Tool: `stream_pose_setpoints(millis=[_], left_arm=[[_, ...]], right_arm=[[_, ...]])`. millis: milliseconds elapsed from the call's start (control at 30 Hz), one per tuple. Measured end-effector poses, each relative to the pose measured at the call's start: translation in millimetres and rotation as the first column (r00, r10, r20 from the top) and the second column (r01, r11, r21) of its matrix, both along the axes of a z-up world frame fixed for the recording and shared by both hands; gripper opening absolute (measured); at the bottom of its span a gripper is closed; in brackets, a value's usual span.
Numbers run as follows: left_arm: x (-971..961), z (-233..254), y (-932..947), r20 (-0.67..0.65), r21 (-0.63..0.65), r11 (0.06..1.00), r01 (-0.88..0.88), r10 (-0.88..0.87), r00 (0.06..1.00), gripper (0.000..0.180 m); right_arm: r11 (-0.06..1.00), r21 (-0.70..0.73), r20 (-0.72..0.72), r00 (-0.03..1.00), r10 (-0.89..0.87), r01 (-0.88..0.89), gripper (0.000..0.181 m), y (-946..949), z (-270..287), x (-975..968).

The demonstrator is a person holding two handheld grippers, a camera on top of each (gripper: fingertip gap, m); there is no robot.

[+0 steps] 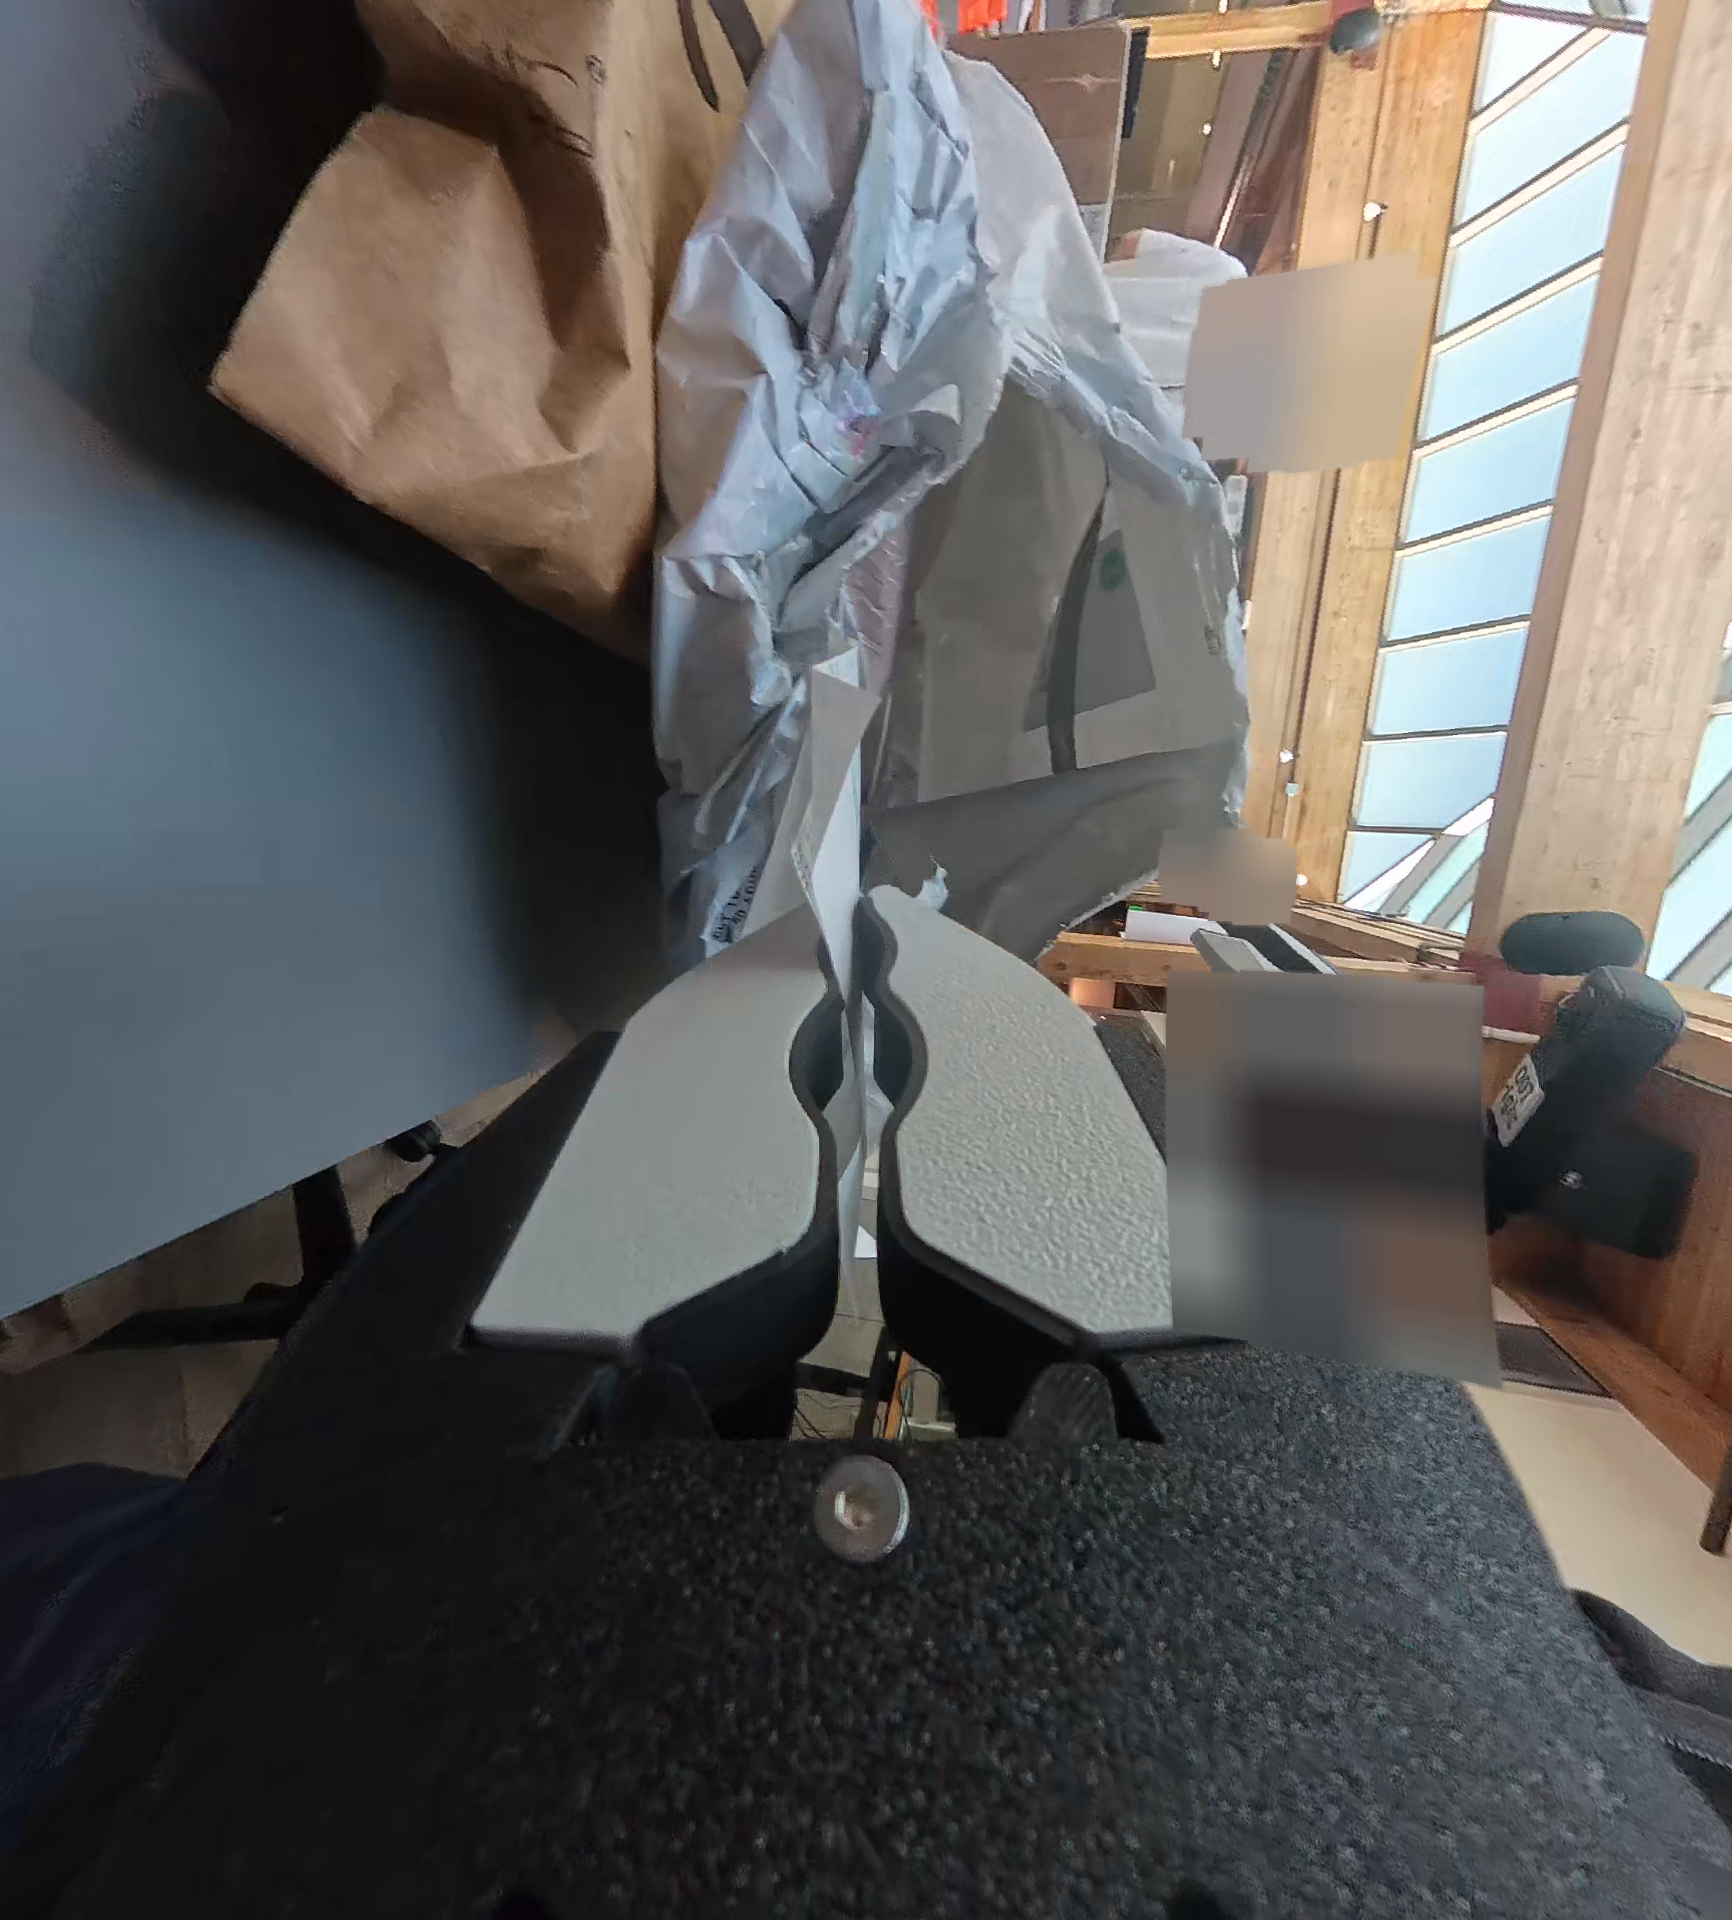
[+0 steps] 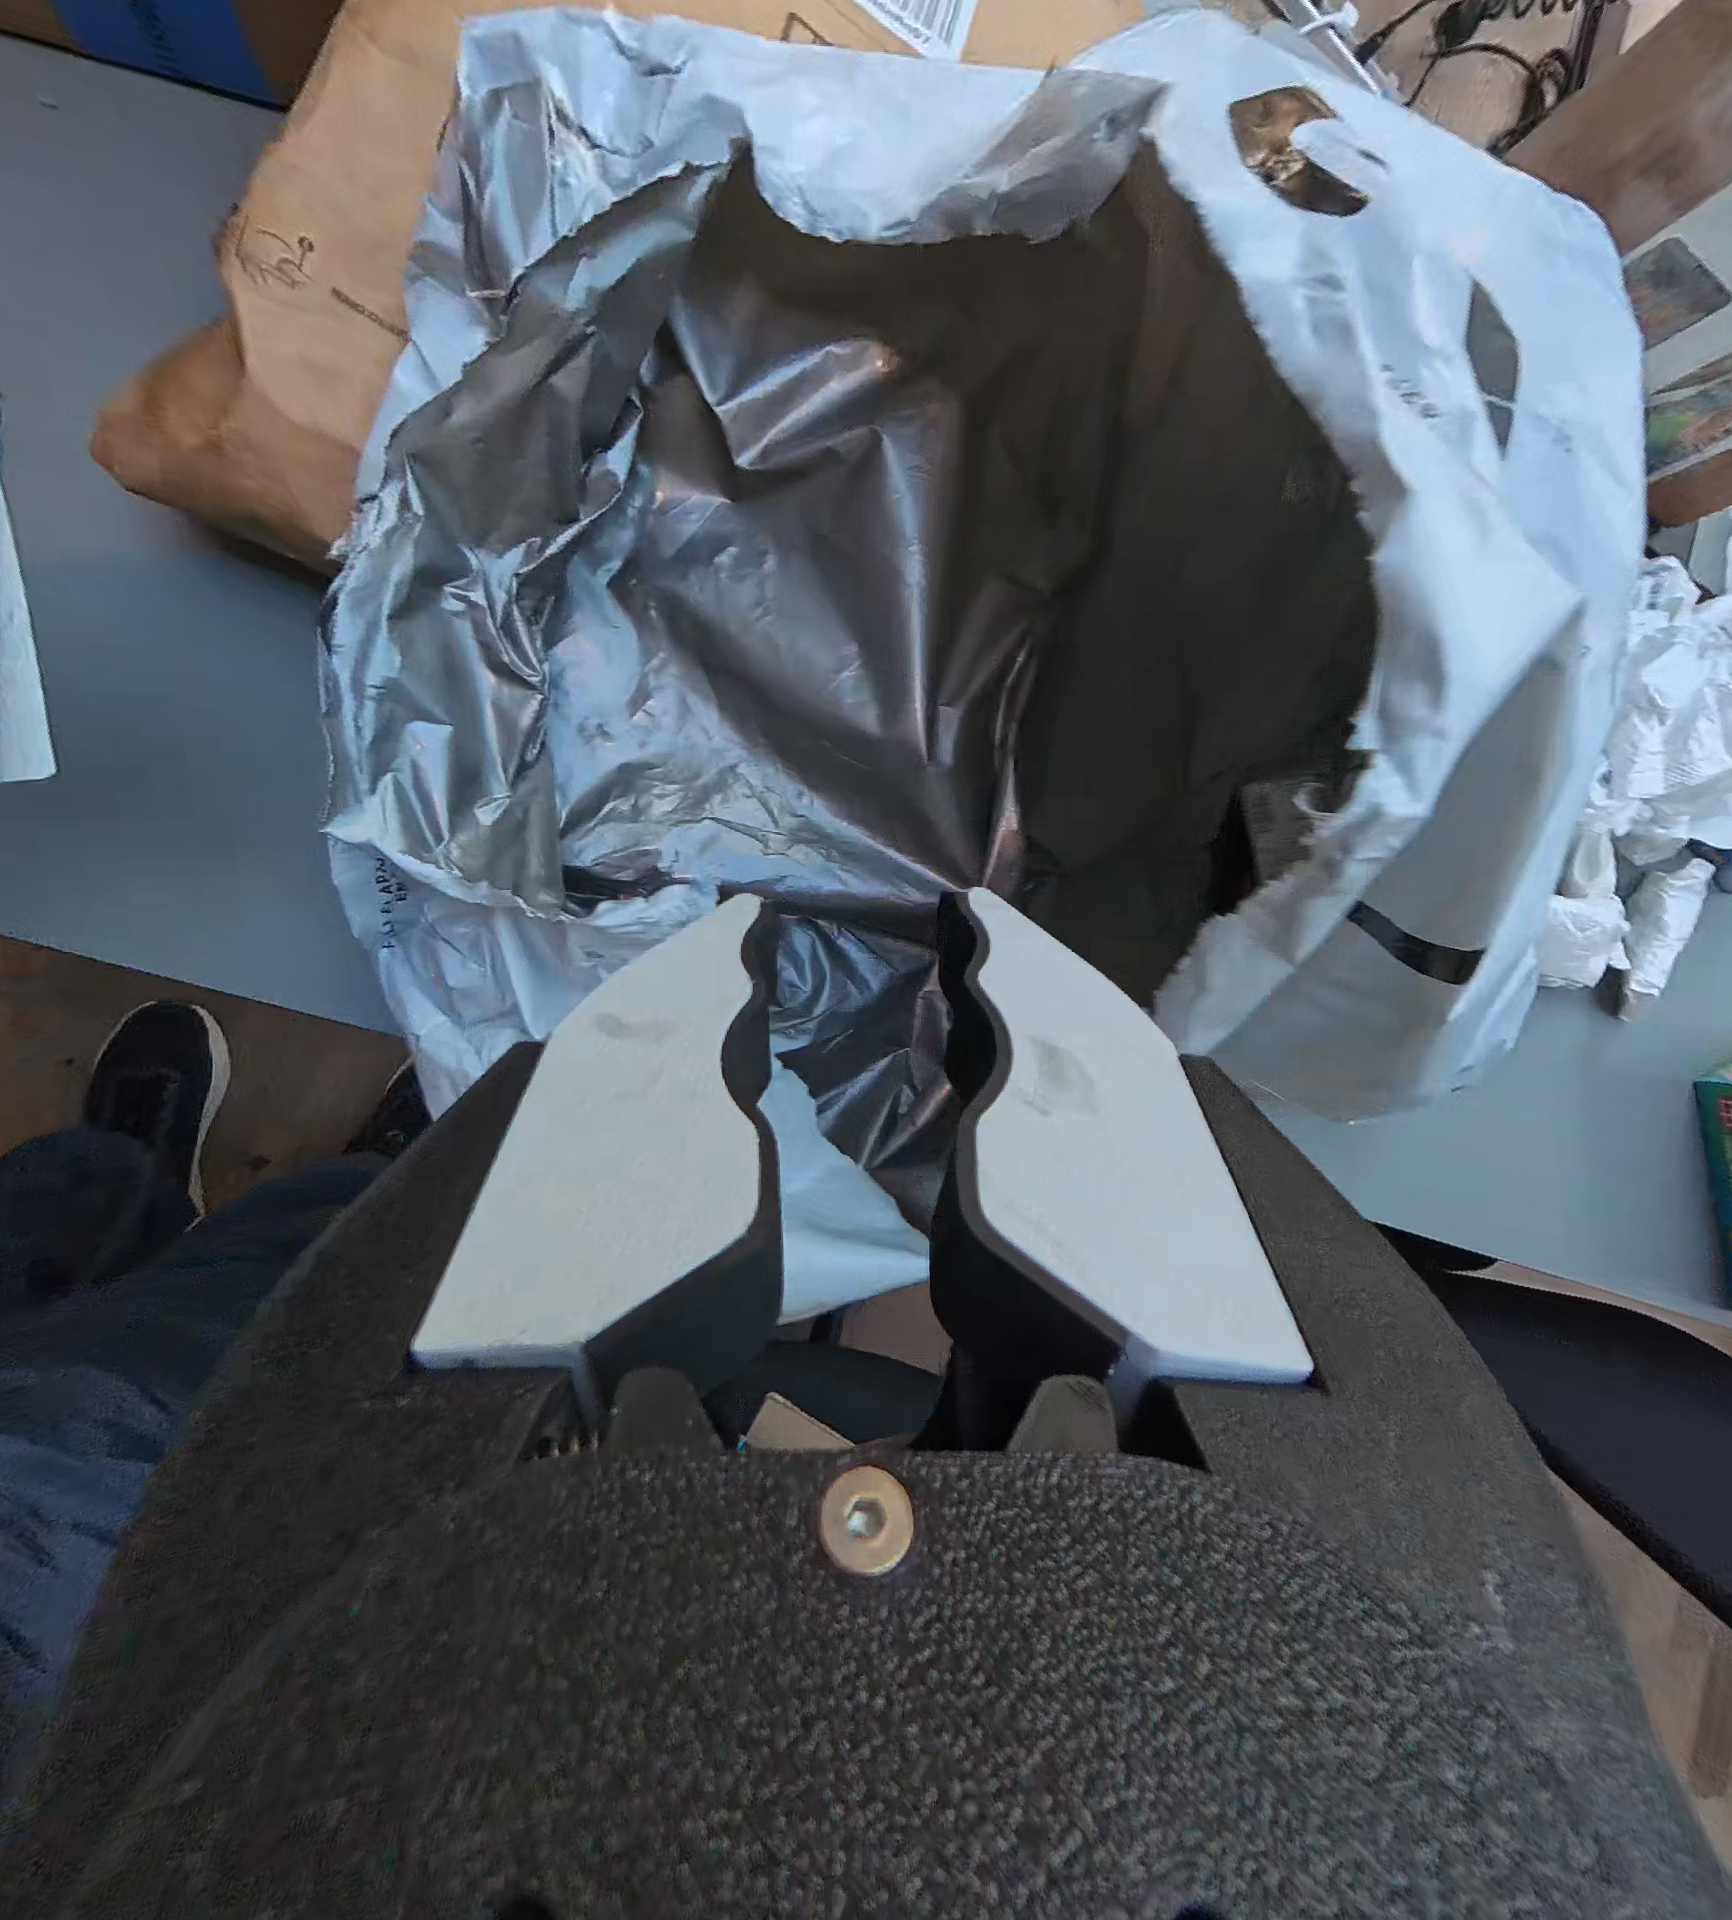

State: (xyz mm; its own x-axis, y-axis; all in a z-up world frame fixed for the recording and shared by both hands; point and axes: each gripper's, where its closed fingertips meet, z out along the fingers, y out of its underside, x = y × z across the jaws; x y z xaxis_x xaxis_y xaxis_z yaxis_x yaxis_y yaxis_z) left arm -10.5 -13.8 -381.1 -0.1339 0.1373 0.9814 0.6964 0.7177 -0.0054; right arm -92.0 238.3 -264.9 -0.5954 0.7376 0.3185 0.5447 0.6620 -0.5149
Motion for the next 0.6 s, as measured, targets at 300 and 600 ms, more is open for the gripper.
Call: stream_pose_setpoints(millis=[300,600], left_arm=[[1.4,-42.7,-32.0,0.07,-0.181,0.983,-0.008,0.021,0.997,0.0],[27.9,-40.9,-39.1,0.06,-0.137,0.99,0.039,-0.031,0.998,0.0]], right_arm=[[0.981,0.015,0.003,0.981,-0.193,0.193,0.053,-27.9,-116.2,-66.7],[0.85,0.327,-0.188,0.91,-0.369,0.412,0.07,74.5,-139.8,-159.5]])
